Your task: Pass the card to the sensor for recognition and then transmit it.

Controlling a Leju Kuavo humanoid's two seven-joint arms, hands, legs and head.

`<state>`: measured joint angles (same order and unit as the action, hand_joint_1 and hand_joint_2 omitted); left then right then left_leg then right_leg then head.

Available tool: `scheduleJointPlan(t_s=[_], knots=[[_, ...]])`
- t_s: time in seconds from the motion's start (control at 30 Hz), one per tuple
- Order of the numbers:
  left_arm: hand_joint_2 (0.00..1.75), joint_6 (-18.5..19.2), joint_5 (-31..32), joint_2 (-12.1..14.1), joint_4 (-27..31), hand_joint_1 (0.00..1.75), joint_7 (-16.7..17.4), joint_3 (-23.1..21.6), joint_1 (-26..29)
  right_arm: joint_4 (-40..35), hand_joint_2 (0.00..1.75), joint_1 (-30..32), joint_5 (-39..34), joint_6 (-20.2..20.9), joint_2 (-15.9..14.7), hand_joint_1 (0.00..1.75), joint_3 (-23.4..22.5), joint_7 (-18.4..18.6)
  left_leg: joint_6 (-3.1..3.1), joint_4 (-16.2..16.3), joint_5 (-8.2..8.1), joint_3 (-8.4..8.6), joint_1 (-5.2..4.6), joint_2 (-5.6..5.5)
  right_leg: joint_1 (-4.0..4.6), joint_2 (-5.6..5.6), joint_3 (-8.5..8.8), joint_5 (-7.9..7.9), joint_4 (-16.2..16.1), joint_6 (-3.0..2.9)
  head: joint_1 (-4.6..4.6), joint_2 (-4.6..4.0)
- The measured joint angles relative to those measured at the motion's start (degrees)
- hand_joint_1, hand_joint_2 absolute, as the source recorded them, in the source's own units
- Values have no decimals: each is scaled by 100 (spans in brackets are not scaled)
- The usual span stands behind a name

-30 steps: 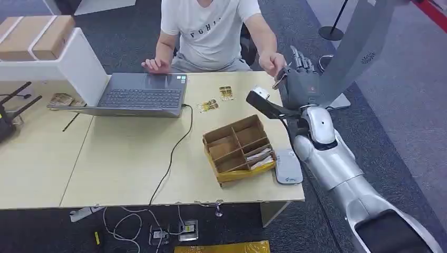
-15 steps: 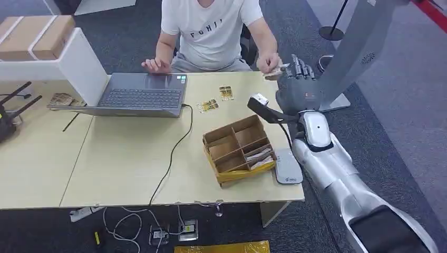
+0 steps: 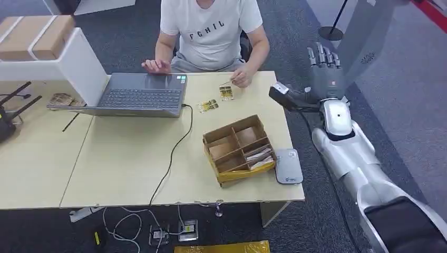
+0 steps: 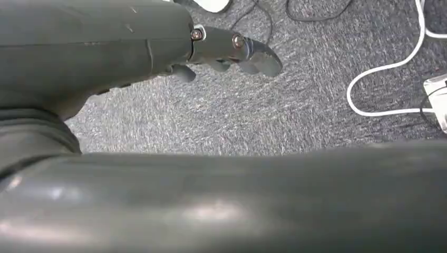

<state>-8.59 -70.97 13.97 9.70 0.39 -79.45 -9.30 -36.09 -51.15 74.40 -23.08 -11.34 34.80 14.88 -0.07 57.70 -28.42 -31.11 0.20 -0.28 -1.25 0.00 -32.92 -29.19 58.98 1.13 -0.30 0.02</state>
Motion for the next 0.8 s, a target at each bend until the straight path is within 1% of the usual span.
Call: scheduleJointPlan(t_s=[0.1,0.17,0.23,0.33,0.43,0.53,0.63,0.67,0.73,0.8], knots=[[0,-2,-2,0,0,0,-9,0,25,35,0,-35,-18,-97,-429,0,-195,-18,1,2,0,-6,-2,-22,-2,-22,4,0,-3,0,4,0],[0,-11,-7,2,-2,0,-9,0,70,88,0,-63,-79,-308,-729,0,-335,-146,1,2,-1,-8,-3,-20,-3,-21,4,0,-2,0,2,0],[0,-17,-26,2,-4,0,-11,0,77,129,0,-72,-79,-431,-980,0,-448,-212,2,1,-2,-10,-3,-17,-3,-19,5,0,-2,0,4,0],[0,-18,-29,2,-4,0,-11,0,73,206,0,-96,-31,-457,-1161,0,-573,-197,3,0,-4,-6,-2,6,-3,0,2,1,-2,1,0,0],[0,-17,-31,-2,-4,0,-22,0,67,264,0,-96,-7,-457,-1261,0,-638,-175,3,1,-3,-3,-1,6,-2,-1,1,1,1,1,0,0],[0,-20,-123,-4,-4,0,-46,0,65,357,0,-87,-164,-549,-1410,0,-746,29,2,3,-2,1,-1,-4,-1,-6,-5,1,-1,1,0,0],[0,-61,-245,-20,-2,0,-53,0,83,615,0,37,-597,-733,-1872,0,-1045,127,4,4,-1,-6,-1,-47,-1,-44,6,-1,-10,2,2,0],[0,-88,-284,-28,-4,0,-53,0,102,713,0,135,-513,-789,-2032,0,-1144,179,5,3,-2,-11,-1,-53,-1,-54,11,-2,-13,2,2,0],[0,-175,-358,-37,-4,0,-7,2,133,884,0,439,-407,-950,-2406,0,-1230,214,14,2,-12,-10,1,-48,1,-48,13,-2,-24,2,0,0],[0,-271,-426,-42,-4,0,153,6,129,1029,0,917,-746,-1075,-2693,0,-1393,118,14,2,-20,-9,5,-42,6,-44,21,-5,-36,6,2,0]])
